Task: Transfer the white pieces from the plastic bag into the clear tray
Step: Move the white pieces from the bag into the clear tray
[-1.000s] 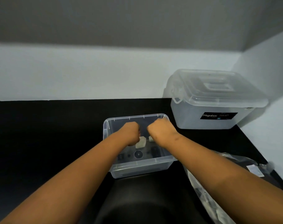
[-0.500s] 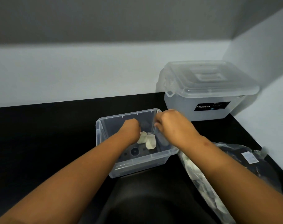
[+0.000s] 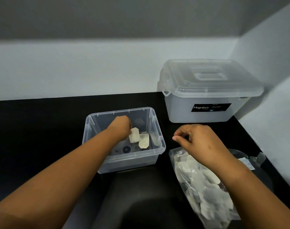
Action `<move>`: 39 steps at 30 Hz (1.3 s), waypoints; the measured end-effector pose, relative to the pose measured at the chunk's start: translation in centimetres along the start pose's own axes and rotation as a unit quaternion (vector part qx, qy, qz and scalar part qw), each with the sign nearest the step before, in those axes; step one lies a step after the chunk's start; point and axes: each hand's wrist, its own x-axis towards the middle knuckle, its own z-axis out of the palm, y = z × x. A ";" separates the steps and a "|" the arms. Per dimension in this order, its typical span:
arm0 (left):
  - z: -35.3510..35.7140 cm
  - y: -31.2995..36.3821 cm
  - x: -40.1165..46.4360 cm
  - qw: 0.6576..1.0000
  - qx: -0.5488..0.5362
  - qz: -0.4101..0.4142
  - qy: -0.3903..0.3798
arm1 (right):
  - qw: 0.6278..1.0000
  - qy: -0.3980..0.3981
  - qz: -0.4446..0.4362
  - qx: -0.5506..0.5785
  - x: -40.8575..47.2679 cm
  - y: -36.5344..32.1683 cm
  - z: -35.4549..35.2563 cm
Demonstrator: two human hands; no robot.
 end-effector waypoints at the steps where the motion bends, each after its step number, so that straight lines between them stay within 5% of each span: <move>1: -0.2 0.0 -0.1 1.000 0.003 -0.004 0.002 | 1.000 0.002 0.002 0.003 -0.2 0.5 -0.1; 5: -1.6 0.5 -1.1 0.999 0.040 -0.016 0.008 | 0.999 0.010 0.028 0.039 -1.1 2.6 -0.5; 9: -3.9 2.7 -3.0 0.994 0.016 -0.015 0.103 | 0.997 0.008 0.053 0.061 -2.1 4.6 -1.2; 15: -3.9 11.4 -7.9 0.965 -0.110 0.134 0.199 | 0.988 -0.074 0.117 0.068 -4.5 9.2 -3.5; 23: 4.5 18.9 -9.6 0.960 -0.122 0.234 0.090 | 0.969 -0.157 0.182 0.046 -6.9 13.6 0.0; 31: 9.2 19.3 -9.4 0.979 -0.069 0.192 -0.003 | 0.952 -0.172 0.252 0.033 -7.2 13.6 3.5; 39: 8.8 20.5 -8.9 0.982 -0.042 0.184 -0.007 | 0.977 -0.053 0.201 0.050 -9.5 14.4 1.2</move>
